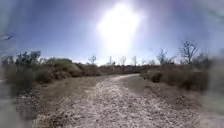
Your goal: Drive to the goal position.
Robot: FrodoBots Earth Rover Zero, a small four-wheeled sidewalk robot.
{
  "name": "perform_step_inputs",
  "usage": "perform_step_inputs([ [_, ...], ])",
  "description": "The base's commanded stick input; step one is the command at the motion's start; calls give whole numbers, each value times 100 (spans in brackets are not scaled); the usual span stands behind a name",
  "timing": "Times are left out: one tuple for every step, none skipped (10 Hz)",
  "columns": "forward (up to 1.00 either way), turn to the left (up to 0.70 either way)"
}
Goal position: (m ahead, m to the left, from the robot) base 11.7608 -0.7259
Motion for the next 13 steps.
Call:
perform_step_inputs([
  [60,0],
  [70,0],
  [70,0],
  [70,0],
  [70,0],
  [70,0],
  [70,0],
  [70,0],
  [70,0],
  [70,1],
  [70,2],
  [70,2],
  [70,2],
])
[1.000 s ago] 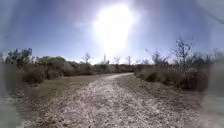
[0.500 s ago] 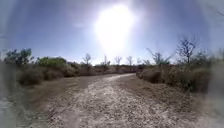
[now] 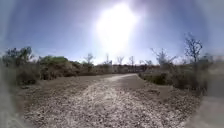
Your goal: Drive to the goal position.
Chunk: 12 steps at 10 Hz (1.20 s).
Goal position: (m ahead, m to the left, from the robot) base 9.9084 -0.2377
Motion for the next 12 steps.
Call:
perform_step_inputs([
  [70,0],
  [70,0],
  [70,0],
  [70,0],
  [70,0],
  [70,0],
  [70,0],
  [70,0],
  [70,0],
  [70,0],
  [70,0],
  [70,0],
])
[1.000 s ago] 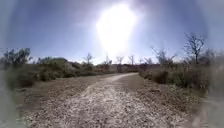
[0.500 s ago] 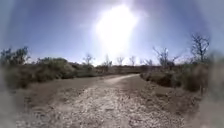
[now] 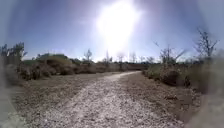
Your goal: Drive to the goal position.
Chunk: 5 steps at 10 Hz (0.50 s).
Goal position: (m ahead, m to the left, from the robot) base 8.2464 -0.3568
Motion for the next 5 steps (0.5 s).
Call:
perform_step_inputs([
  [70,0],
  [70,0],
  [70,0],
  [70,0],
  [70,0],
])
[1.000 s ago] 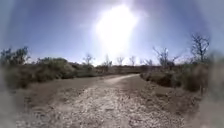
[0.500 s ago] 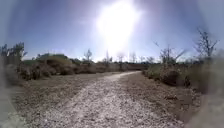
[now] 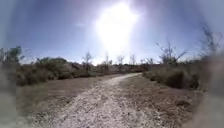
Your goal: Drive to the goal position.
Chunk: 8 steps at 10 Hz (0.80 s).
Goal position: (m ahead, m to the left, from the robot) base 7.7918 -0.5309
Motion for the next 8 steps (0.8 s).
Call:
perform_step_inputs([
  [70,0],
  [70,0],
  [70,0],
  [70,0],
  [70,0],
  [70,0],
  [70,0],
  [70,0],
])
